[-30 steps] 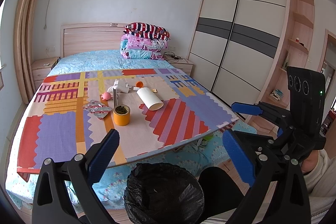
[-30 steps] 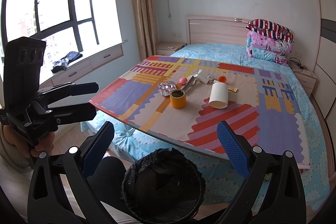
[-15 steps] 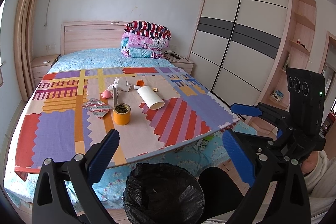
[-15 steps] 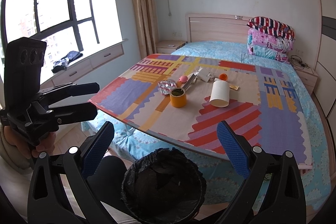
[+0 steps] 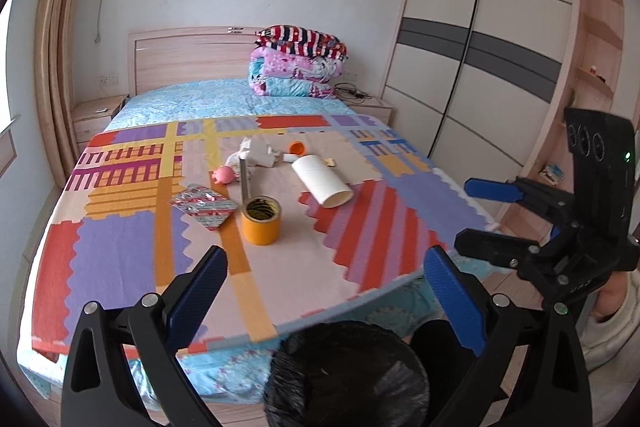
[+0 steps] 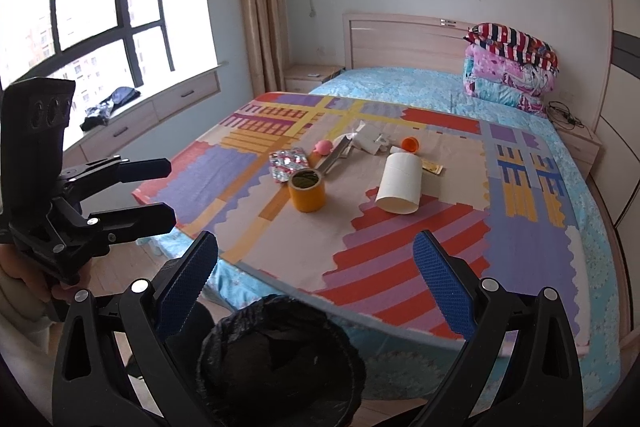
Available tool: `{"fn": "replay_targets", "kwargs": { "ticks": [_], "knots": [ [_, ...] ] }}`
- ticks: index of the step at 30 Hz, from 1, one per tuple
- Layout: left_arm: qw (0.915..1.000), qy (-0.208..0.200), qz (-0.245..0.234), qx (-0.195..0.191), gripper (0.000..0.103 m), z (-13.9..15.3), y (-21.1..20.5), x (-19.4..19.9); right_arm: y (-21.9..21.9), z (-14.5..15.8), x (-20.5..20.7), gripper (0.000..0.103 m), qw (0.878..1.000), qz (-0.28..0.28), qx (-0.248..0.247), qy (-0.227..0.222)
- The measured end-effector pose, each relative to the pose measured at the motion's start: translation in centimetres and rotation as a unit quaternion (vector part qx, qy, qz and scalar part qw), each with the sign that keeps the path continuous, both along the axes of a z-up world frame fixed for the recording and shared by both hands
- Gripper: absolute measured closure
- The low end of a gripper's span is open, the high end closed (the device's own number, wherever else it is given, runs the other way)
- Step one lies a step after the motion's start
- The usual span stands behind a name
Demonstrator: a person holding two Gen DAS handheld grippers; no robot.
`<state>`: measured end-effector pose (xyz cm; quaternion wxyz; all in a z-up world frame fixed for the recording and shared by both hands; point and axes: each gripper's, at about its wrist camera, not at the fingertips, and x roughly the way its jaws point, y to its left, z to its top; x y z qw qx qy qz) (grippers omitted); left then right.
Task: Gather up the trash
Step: 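Grasp the orange tape roll with the left gripper while the right gripper grasps the white paper tube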
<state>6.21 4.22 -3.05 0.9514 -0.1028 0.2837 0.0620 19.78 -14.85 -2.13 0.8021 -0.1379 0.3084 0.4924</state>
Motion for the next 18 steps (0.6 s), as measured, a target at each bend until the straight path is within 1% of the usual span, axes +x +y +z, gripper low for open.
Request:
{"fn": "replay_targets", "kwargs": {
  "ticks": [2,5,11,18],
  "knots": [
    [1.0000,0.007,0.003,0.002,0.008,-0.6,0.8,1.1,0.9,-0.5,1.2,0.004,1.000,-0.003,-0.007,0.001],
    [0.9998,0.016,-0.001,-0.008,0.008,-1.7,1.9,2.7,2.2,-1.5,2.9,0.004,1.000,-0.007,-0.017,0.005],
    [0.9993,0.030,0.018,-0.010,0.008,-3.7,4.1,5.4,5.1,-3.8,6.1,0.004,0.999,-0.020,-0.041,0.011],
    [0.9984,0.047,0.030,-0.013,0.009,-5.9,5.9,8.3,7.8,-6.4,9.2,0.004,0.997,-0.043,-0.059,0.024]
  ]
}}
